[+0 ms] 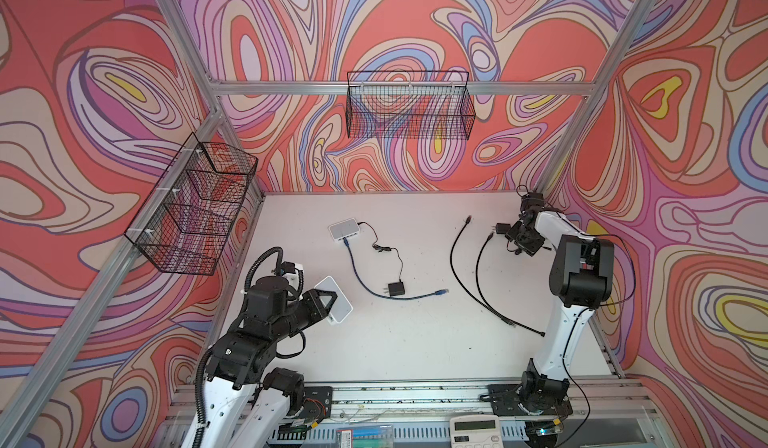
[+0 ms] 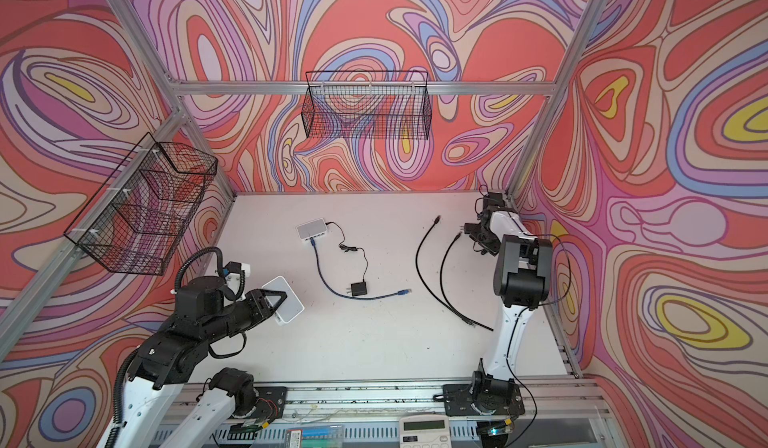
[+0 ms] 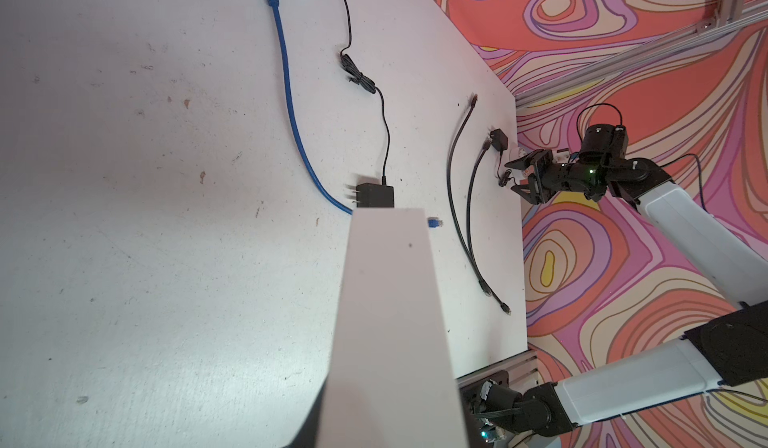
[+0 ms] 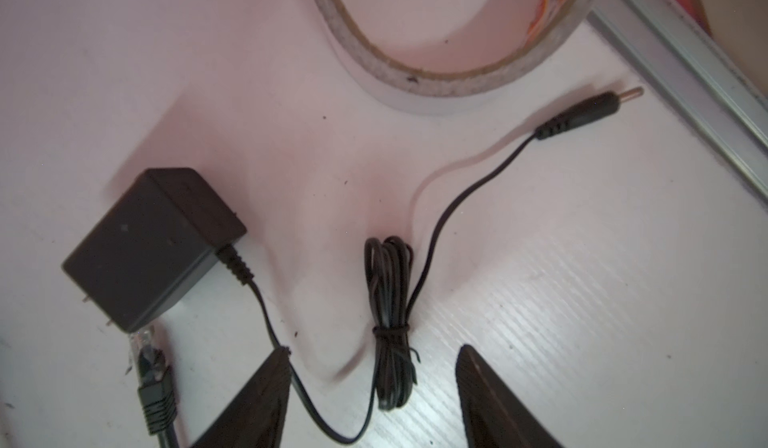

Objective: Insert the plug into the switch port
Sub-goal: 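Lower the right gripper and grasp the coiled cord of the black power adapter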

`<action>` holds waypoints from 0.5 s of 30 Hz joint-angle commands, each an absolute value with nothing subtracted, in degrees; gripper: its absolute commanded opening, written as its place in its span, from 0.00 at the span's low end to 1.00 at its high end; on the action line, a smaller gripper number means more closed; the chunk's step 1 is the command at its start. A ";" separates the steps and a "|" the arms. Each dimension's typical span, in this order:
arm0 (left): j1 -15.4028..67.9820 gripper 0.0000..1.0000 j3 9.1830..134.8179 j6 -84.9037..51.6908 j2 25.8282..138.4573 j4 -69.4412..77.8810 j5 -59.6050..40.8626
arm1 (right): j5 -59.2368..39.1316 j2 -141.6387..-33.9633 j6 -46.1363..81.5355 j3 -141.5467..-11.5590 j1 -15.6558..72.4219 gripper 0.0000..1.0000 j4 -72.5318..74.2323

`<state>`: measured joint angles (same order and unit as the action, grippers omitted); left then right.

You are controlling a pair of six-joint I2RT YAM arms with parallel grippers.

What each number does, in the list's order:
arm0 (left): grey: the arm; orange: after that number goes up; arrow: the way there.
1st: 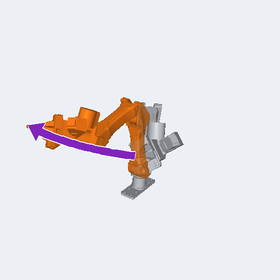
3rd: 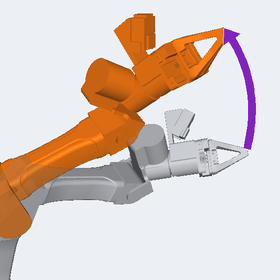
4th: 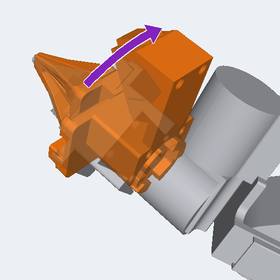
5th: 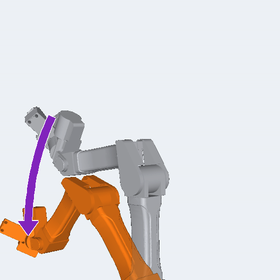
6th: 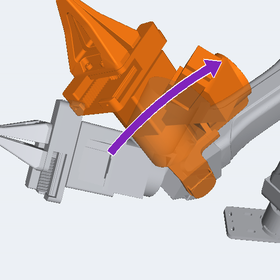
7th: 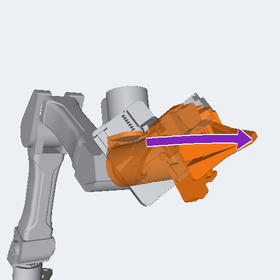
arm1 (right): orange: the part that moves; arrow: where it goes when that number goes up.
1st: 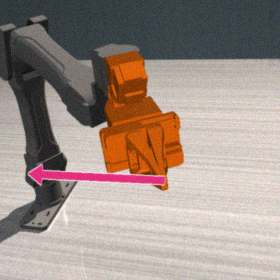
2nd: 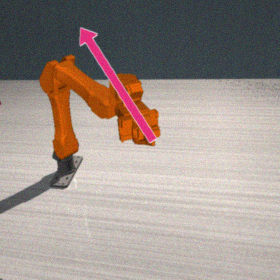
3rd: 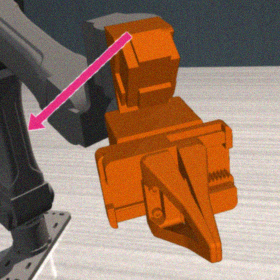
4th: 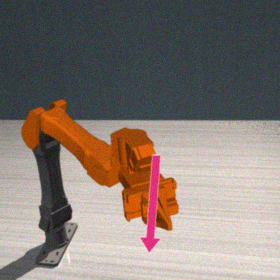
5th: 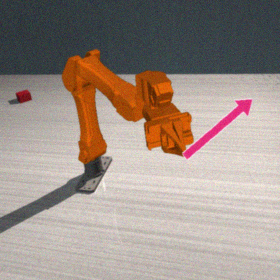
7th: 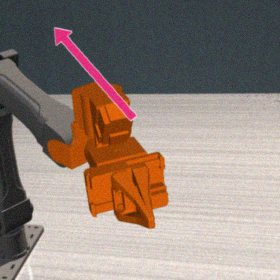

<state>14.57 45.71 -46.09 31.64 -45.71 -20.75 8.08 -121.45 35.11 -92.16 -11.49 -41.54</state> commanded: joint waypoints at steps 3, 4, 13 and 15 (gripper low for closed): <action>14.24 0.00 47.12 -45.73 30.94 -46.58 -20.25 | 7.48 -125.10 35.35 -93.30 -13.27 0.62 -40.66; 14.23 0.00 47.10 -45.70 30.94 -46.58 -20.30 | 7.21 -125.55 35.34 -93.48 -13.40 0.61 -40.60; 14.24 0.00 45.62 -46.58 29.47 -46.56 -20.63 | 7.15 -126.20 34.36 -93.51 -13.69 0.36 -40.46; 14.23 0.00 46.31 -46.50 29.29 -46.97 -20.46 | 5.82 -125.71 34.19 -92.47 -13.71 0.28 -39.79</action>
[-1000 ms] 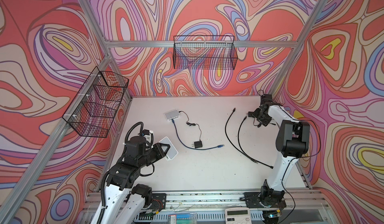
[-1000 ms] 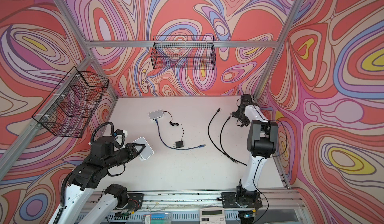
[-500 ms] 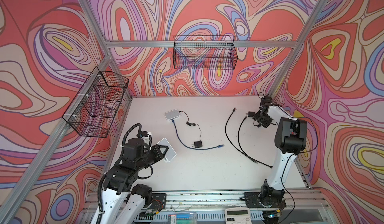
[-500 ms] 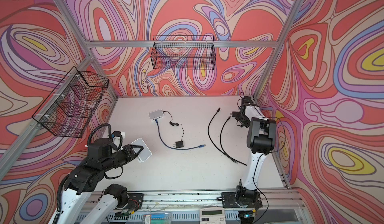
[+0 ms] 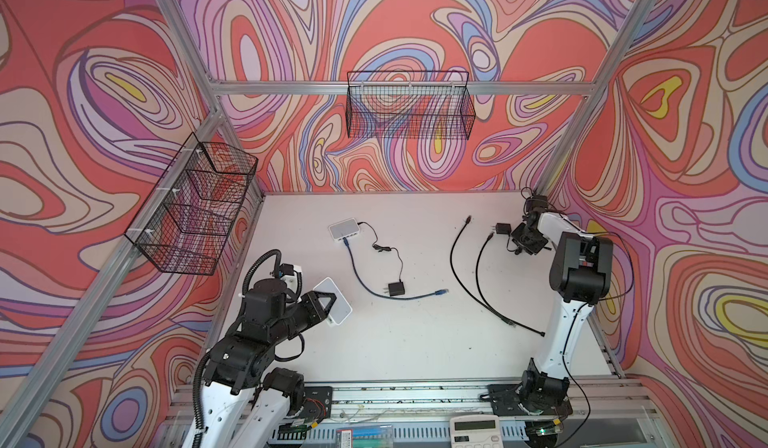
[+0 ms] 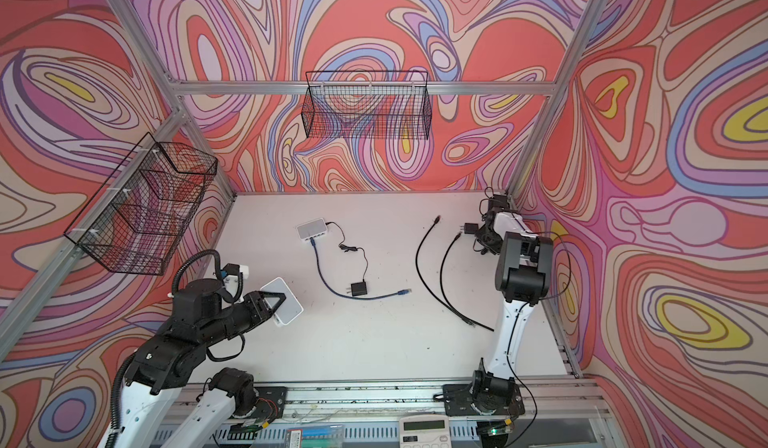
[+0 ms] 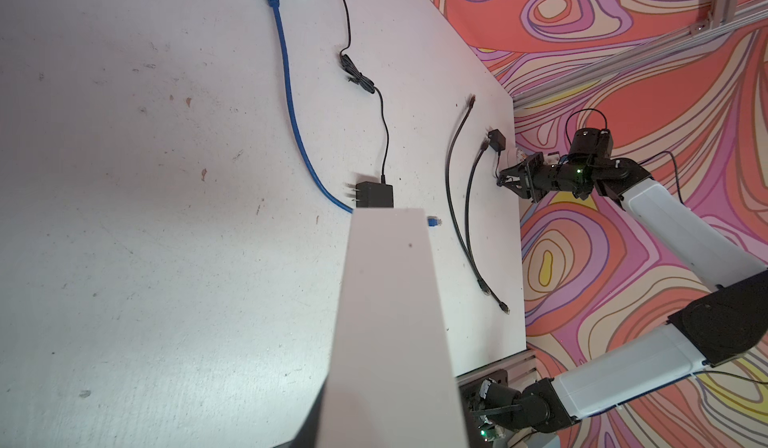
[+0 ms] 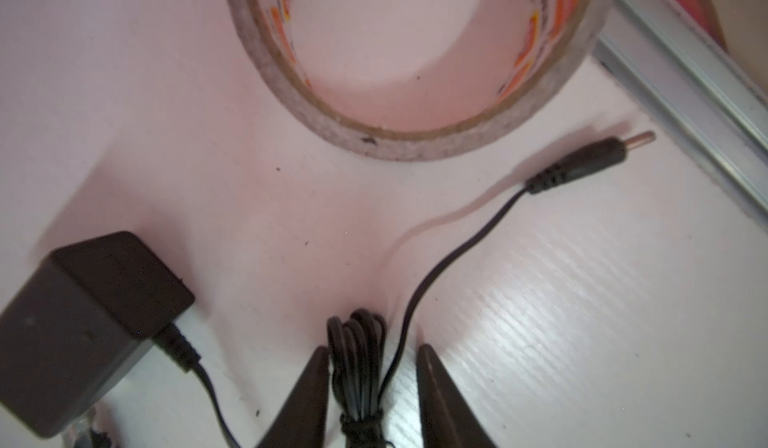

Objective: Insert the plug into the switch port
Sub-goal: 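Lower the right gripper and grasp the coiled cord of the black power adapter, then carry the black power adapter with the right gripper toward the held switch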

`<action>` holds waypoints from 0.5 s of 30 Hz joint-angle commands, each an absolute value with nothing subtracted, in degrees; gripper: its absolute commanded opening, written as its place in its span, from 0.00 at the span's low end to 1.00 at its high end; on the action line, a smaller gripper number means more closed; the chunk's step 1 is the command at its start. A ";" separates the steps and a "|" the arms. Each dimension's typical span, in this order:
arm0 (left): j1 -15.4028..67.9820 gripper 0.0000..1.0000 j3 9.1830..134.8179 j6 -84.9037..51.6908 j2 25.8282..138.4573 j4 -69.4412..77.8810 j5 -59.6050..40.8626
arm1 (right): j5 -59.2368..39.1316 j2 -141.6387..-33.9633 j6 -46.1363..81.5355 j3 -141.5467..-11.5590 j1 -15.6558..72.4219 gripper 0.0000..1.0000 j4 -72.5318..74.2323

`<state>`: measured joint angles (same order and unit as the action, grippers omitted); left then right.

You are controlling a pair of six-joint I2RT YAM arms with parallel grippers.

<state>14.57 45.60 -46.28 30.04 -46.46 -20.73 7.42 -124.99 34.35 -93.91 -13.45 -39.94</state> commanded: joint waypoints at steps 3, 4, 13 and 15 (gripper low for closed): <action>14.24 0.00 47.39 -45.97 29.19 -48.18 -19.78 | 2.99 -125.01 33.84 -91.27 -13.72 0.14 -39.22; 14.27 0.00 47.54 -45.81 29.06 -48.62 -19.73 | 2.11 -124.40 33.76 -90.46 -13.71 0.10 -38.63; 14.23 0.00 47.60 -46.32 27.61 -49.40 -20.20 | -1.82 -115.16 32.17 -84.47 -13.58 0.00 -36.12; 14.24 0.00 47.45 -46.56 27.65 -49.02 -20.37 | -2.71 -112.16 31.82 -83.34 -13.46 0.00 -36.08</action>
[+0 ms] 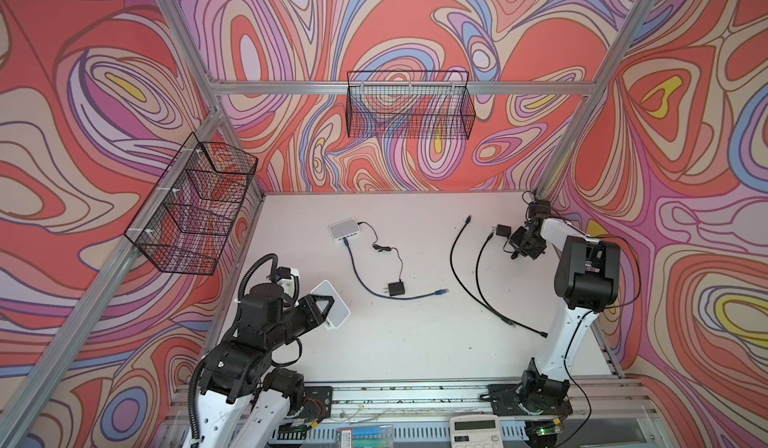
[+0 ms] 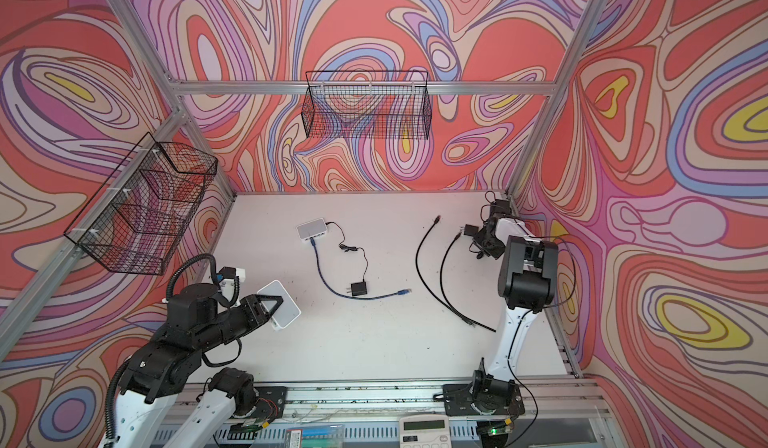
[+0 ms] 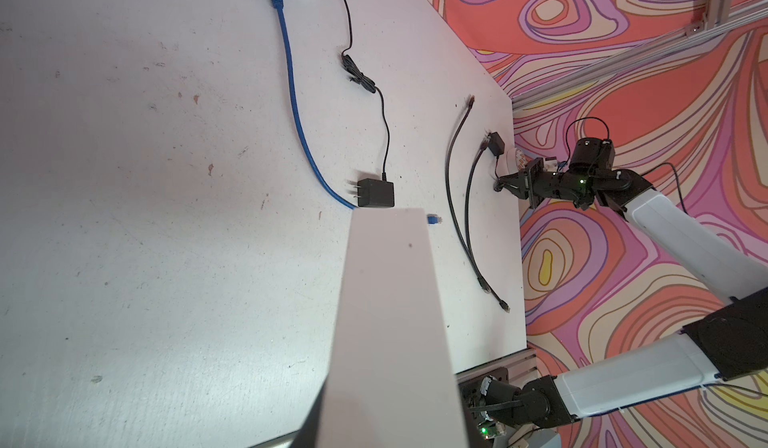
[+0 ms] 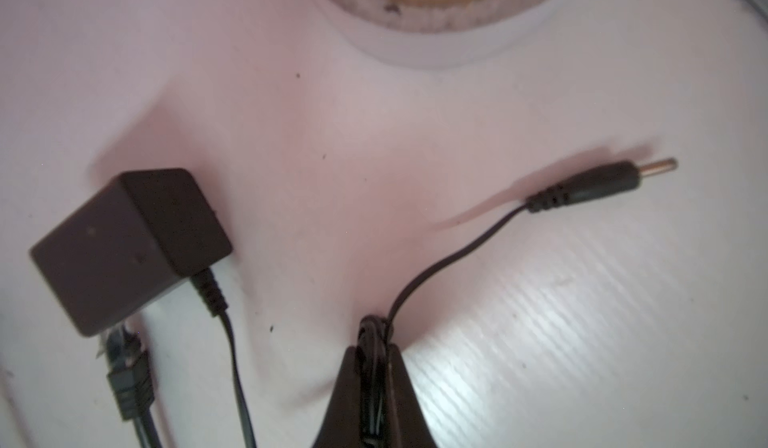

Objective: Insert the plug into the switch port
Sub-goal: 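Carry the black power adapter with the right gripper toward the held switch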

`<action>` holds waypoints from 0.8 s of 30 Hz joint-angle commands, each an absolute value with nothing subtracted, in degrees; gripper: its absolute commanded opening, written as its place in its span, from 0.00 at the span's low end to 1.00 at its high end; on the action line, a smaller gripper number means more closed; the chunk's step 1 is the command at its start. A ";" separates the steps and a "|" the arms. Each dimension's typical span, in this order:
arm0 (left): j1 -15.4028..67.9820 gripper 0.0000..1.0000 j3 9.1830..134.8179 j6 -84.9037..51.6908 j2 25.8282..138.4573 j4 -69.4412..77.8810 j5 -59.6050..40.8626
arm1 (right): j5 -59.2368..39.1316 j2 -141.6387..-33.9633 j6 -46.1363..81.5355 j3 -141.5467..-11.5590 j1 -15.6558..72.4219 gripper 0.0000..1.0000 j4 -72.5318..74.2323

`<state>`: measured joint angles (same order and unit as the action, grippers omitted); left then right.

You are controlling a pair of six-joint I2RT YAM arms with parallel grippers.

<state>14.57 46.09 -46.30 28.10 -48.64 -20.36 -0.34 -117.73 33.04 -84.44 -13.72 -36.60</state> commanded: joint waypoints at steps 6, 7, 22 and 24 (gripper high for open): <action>14.24 0.00 47.30 -46.75 28.04 -48.60 -21.32 | 2.57 -102.74 26.37 -83.03 -9.67 0.00 -38.87; 14.24 0.00 47.41 -46.75 28.04 -48.61 -21.42 | 3.89 -101.89 25.07 -83.12 -8.85 0.00 -39.34; 14.24 0.00 45.17 -48.02 25.66 -49.92 -22.81 | 16.42 -82.33 9.79 -73.25 6.37 0.00 -42.22; 14.23 0.00 44.20 -48.68 24.94 -49.60 -23.11 | 18.27 -80.12 8.20 -71.47 9.45 0.00 -42.23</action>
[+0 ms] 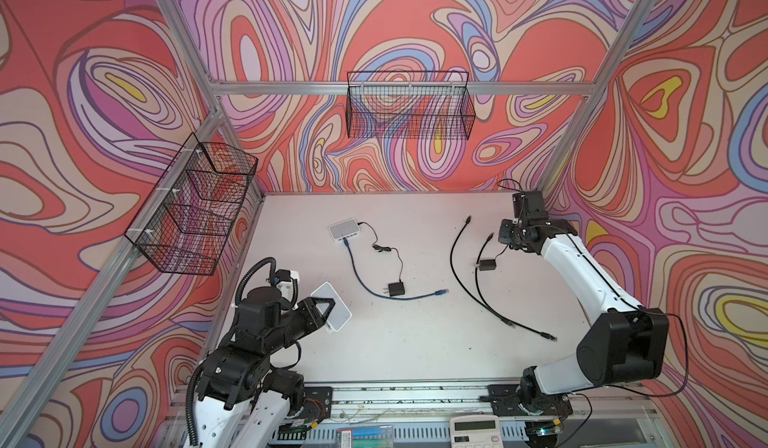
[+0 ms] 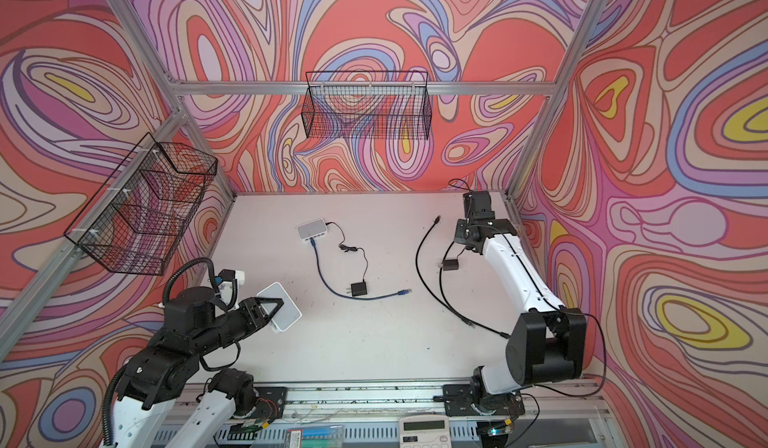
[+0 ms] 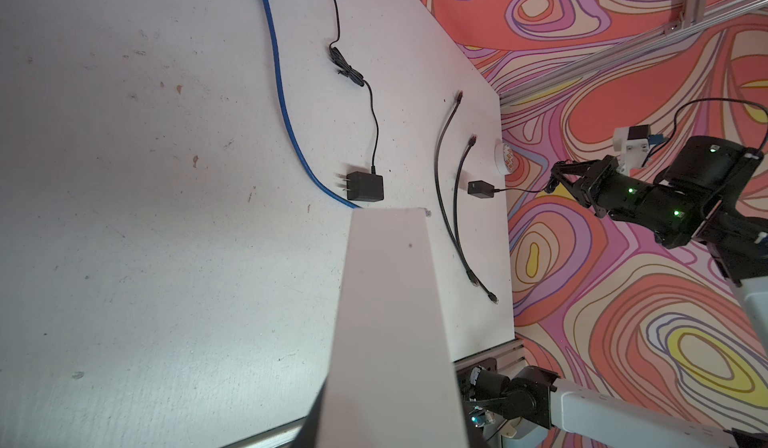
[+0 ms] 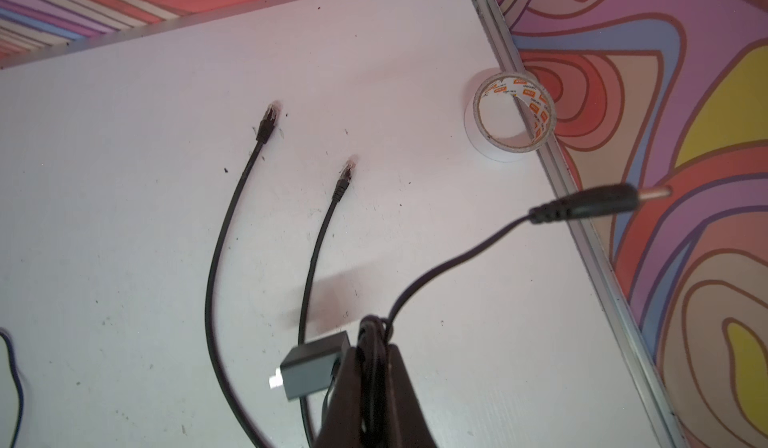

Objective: Insert the plug into the switch port
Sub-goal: 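Carry the black power adapter with the right gripper toward the held switch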

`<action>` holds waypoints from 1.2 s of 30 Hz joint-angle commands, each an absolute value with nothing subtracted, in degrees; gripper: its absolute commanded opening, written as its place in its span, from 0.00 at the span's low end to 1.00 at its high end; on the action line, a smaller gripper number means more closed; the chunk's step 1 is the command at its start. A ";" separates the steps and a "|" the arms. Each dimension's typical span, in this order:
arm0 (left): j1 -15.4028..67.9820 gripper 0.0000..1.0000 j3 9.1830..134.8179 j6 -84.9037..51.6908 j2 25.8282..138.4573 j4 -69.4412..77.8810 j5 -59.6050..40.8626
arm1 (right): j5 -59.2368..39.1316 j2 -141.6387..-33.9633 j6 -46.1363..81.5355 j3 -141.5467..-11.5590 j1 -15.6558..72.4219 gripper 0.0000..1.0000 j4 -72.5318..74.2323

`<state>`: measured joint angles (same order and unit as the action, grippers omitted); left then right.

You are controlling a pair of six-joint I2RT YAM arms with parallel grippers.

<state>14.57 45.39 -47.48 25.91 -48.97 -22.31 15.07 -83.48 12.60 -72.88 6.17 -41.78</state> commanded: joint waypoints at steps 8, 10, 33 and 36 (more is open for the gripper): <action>14.24 0.00 42.54 -49.93 24.81 -48.69 -23.56 | 25.42 -78.28 3.32 -68.65 24.46 0.00 -46.27; 14.24 0.00 42.41 -50.09 25.16 -48.29 -23.34 | 26.38 -79.58 3.59 -68.47 27.39 0.00 -47.59; 14.24 0.00 40.57 -48.18 31.38 -41.85 -19.42 | 24.26 -94.63 13.56 -62.89 53.09 0.00 -43.60; 14.24 0.00 39.54 -48.08 31.47 -41.11 -19.56 | 23.34 -97.02 14.81 -62.84 54.88 0.00 -42.91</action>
<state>14.57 40.47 -49.08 31.33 -43.72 -20.23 24.18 -95.46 12.16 -62.30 53.74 -44.03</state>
